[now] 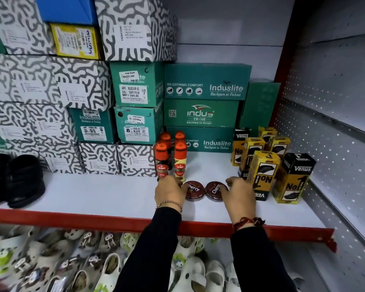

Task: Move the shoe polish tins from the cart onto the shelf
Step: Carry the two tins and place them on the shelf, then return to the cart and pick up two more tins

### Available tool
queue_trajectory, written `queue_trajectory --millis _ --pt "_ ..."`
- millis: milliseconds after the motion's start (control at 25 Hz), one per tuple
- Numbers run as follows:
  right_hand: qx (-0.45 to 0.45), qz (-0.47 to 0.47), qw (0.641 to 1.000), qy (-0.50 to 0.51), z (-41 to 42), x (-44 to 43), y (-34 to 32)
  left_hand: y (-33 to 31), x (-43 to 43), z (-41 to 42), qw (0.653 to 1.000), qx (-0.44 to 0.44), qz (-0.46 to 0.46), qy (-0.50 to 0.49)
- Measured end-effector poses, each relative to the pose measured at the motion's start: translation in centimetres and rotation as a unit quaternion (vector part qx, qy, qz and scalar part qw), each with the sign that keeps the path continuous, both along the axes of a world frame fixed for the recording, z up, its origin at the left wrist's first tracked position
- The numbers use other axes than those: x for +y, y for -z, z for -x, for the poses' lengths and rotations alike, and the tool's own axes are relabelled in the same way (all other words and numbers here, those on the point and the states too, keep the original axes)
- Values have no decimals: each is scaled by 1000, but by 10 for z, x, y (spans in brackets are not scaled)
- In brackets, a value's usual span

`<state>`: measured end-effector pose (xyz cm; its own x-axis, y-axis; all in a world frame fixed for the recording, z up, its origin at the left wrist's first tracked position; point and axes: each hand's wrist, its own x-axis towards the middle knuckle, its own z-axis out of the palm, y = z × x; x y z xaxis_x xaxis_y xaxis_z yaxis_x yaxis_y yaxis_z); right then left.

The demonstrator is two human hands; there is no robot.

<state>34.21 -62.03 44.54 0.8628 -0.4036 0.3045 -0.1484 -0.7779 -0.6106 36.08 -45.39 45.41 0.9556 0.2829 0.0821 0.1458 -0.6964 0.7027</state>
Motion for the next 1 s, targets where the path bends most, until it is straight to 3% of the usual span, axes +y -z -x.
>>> queue_trajectory --millis 200,360,600,1000 --pt "-85 48 987 -130 3 19 -16 -12 20 19 989 -146 2 0" --pt "-111 104 964 -220 5 58 -34 -18 55 39 970 -228 -83 -10" --pt "-144 124 924 -333 25 148 -40 -18 131 100 942 -227 -228 -94" --pt "-85 105 811 -569 112 316 12 38 259 247 908 -147 -223 -323"
